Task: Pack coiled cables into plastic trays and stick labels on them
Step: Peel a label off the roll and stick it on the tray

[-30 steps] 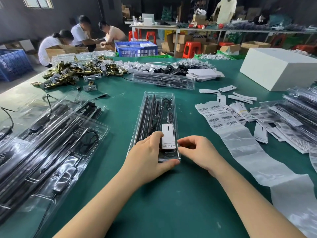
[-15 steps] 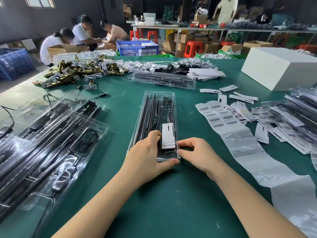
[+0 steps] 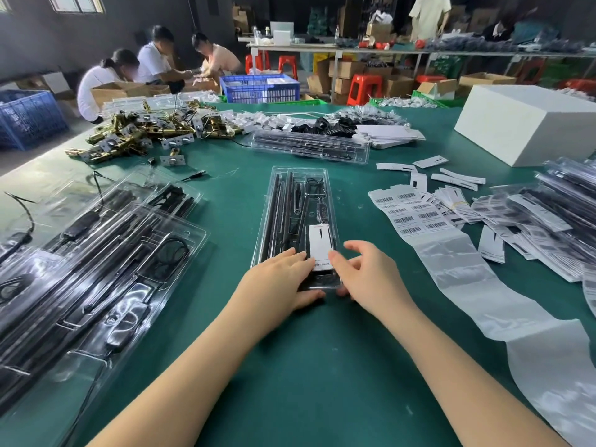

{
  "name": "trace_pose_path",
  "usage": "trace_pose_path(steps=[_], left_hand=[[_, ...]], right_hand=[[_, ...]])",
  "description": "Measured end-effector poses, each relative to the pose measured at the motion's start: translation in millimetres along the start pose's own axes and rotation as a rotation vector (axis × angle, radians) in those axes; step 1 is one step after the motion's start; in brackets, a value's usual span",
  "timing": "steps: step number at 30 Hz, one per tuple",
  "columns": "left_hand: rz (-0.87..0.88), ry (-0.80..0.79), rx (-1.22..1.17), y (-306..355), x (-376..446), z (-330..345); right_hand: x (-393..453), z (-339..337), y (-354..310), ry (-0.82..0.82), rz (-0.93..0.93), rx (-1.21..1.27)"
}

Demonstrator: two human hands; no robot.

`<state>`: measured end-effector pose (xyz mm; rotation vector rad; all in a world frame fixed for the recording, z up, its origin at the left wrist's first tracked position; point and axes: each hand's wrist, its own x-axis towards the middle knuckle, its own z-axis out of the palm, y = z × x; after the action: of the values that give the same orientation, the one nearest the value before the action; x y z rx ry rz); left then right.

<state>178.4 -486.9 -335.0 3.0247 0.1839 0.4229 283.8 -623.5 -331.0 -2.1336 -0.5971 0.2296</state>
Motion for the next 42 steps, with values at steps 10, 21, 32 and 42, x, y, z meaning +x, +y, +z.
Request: trace_pose_path(steps=[10,21,32,42], left_hand=[[0.130,0.449,0.130,24,9,13],[-0.610,0.296,-0.959,-9,3,4],[-0.822,0.193,-1.713,-5,25,-27],[-0.889,0.412,-1.759,-9,33,-6]], right_hand=[[5,-6,-6,-0.120,0.296,0.619],[5,-5,3,0.026,0.131,0.758],[-1,-9,-6,-0.086,-0.034,0.822],[7,-18,1,-0.239,0.056,1.054]])
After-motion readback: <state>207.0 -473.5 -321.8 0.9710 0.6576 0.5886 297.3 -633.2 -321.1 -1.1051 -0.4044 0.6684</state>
